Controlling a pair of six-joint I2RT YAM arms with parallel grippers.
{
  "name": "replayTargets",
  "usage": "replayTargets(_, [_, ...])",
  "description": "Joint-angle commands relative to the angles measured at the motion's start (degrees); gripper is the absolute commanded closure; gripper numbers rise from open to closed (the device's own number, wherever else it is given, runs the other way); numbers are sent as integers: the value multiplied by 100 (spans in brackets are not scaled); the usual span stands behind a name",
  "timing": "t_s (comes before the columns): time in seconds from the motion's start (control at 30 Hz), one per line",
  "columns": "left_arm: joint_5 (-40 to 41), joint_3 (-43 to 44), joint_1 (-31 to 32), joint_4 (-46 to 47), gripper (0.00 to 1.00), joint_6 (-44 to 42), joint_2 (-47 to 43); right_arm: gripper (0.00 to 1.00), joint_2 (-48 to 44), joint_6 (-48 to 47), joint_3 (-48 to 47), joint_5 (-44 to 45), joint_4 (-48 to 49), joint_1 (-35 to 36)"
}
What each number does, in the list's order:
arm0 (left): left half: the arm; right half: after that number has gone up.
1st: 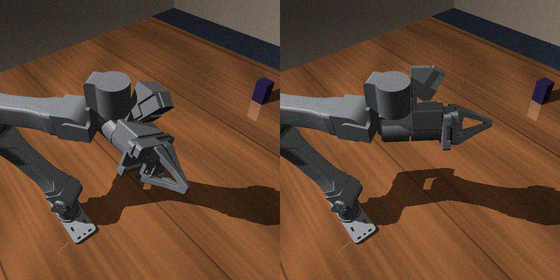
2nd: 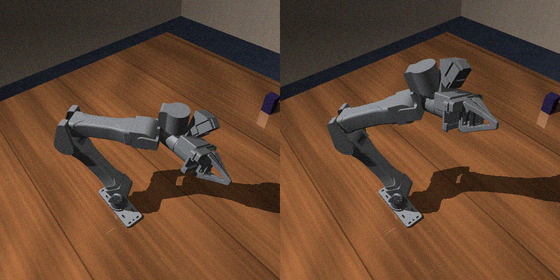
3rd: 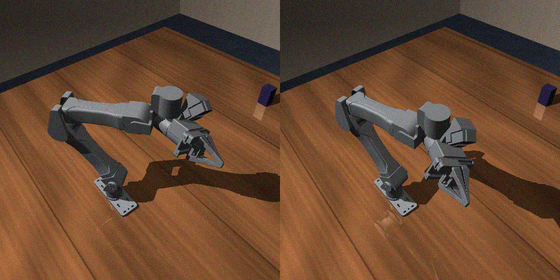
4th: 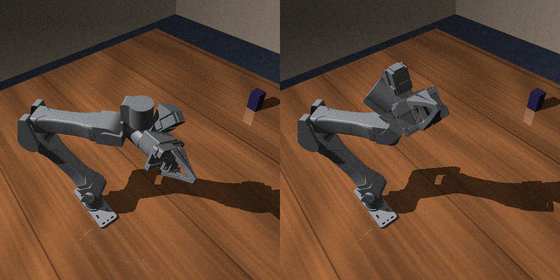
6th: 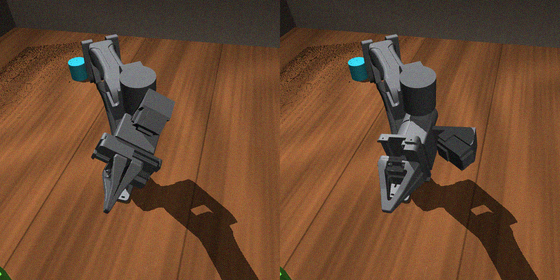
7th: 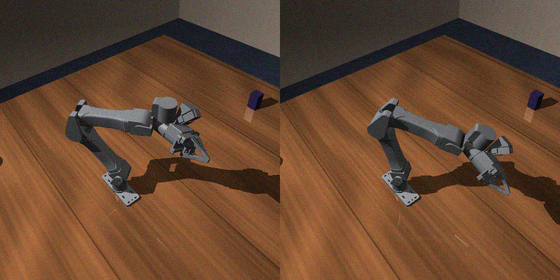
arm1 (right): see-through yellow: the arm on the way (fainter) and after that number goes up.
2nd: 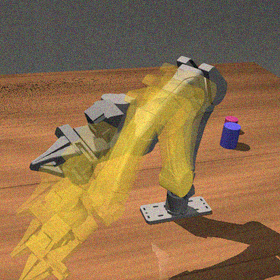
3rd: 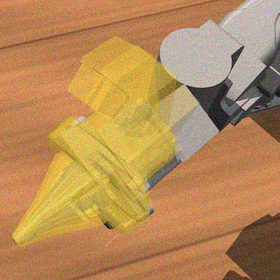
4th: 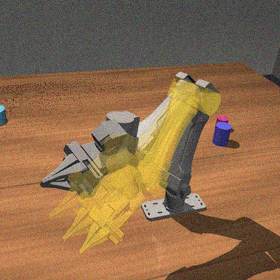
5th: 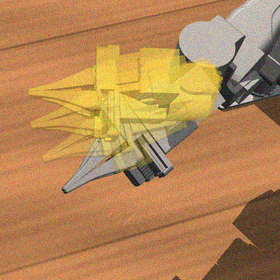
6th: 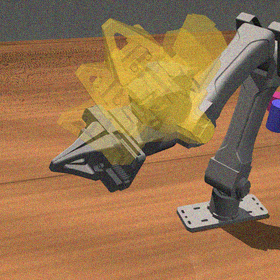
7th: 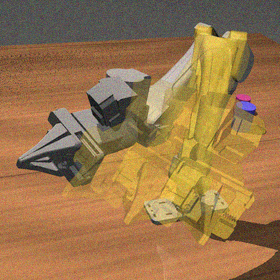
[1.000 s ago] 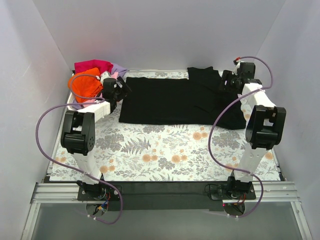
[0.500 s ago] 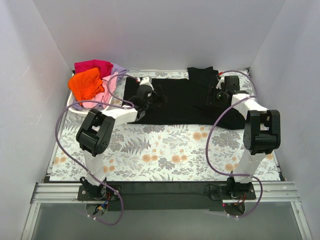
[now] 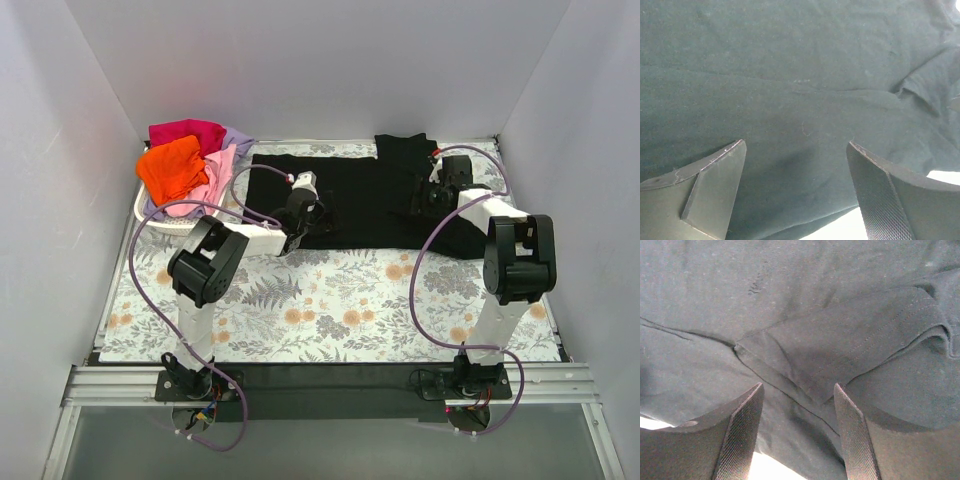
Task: Fold and stack the t-shirts
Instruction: Fold the tshirt
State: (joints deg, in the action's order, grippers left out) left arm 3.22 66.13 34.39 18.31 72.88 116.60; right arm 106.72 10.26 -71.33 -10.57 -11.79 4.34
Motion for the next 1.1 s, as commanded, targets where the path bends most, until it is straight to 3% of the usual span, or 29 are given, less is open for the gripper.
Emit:
replayTargets(0.0, [161,-196,24,182,25,-2,-49,48,112,-59,102,178,195,-3])
replayTargets(0.43, [135,-329,24,217,24,24,-41,56,174,-130,286,494,142,41])
replayTargets(0.53, [143,-320,24,217,25,33,-5,62,244,-156,286,529,142,76])
replayTargets(0.83, [170,-346,24,182,25,51,12,99,130,-209,85,679,125,120])
replayTargets(1.07, [240,-592,24,235,24,165,12,99,113,-270,-354,661,81,146])
